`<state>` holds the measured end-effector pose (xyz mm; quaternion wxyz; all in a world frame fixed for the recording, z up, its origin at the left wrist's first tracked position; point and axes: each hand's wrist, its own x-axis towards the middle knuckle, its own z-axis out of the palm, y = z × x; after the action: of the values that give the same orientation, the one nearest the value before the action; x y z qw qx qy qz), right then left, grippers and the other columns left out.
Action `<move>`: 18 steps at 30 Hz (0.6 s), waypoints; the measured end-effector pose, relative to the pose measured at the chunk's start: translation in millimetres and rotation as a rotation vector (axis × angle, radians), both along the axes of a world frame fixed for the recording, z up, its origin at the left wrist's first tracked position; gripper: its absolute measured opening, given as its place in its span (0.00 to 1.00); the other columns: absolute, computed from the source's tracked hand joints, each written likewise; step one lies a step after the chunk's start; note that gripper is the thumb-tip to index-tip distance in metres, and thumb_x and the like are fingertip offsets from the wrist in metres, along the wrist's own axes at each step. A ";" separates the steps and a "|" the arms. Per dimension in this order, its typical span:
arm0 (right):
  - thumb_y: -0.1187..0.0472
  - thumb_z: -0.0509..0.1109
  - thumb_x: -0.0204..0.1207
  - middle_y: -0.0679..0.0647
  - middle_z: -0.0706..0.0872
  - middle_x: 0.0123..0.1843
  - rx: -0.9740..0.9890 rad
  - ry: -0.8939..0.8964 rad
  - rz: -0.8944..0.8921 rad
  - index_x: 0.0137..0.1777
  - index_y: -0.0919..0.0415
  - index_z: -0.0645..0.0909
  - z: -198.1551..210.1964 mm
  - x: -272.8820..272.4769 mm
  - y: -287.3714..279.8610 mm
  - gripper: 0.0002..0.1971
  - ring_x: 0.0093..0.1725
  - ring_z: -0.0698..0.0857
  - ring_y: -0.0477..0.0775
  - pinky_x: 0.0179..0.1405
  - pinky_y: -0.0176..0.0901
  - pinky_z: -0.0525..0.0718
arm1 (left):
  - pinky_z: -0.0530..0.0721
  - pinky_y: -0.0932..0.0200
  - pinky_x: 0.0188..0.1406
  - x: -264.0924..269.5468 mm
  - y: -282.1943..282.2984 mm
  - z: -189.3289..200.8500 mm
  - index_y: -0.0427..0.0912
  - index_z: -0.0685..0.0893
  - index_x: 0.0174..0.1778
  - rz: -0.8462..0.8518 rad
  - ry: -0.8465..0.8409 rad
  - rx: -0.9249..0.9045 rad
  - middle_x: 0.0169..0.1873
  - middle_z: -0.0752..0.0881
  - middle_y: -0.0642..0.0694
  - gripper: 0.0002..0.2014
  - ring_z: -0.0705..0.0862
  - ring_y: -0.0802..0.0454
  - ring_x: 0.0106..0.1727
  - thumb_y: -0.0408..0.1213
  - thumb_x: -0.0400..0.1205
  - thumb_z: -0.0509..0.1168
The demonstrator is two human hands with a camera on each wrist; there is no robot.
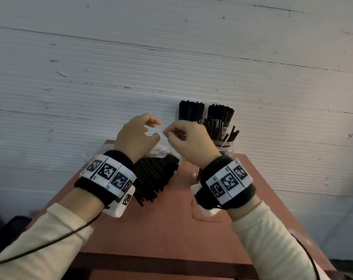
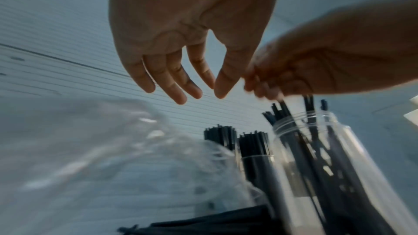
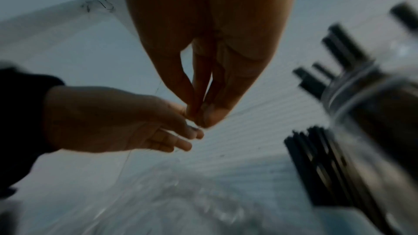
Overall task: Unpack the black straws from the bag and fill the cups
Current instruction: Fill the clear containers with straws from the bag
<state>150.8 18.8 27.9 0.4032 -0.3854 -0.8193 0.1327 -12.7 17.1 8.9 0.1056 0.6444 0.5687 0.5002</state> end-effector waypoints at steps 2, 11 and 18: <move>0.63 0.64 0.78 0.53 0.91 0.51 -0.126 -0.215 0.031 0.55 0.59 0.88 -20.0 -20.1 3.0 0.12 0.50 0.87 0.50 0.54 0.39 0.82 | 0.80 0.51 0.57 -20.2 -5.9 -4.3 0.59 0.83 0.51 0.075 0.090 -0.047 0.56 0.83 0.53 0.13 0.82 0.52 0.57 0.37 0.74 0.71; 0.58 0.57 0.84 0.59 0.86 0.61 -0.325 -0.826 0.095 0.64 0.62 0.83 -45.1 -66.6 9.5 0.17 0.60 0.83 0.60 0.56 0.44 0.77 | 0.81 0.55 0.58 -66.7 -11.8 -21.5 0.56 0.81 0.62 -0.073 0.252 -0.415 0.69 0.80 0.48 0.24 0.82 0.43 0.64 0.25 0.75 0.69; 0.46 0.59 0.85 0.60 0.75 0.76 -0.320 -0.940 -0.032 0.79 0.62 0.68 -49.1 -79.2 17.4 0.27 0.74 0.74 0.60 0.71 0.48 0.71 | 0.72 0.63 0.57 -75.2 -5.5 -22.0 0.55 0.86 0.57 -0.006 0.099 -0.244 0.72 0.79 0.51 0.17 0.75 0.49 0.75 0.28 0.79 0.69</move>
<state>71.6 36.3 -21.2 -0.0721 -0.4730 -0.8759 0.0622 -87.9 11.6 -13.1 0.1566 0.6523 0.6280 0.3944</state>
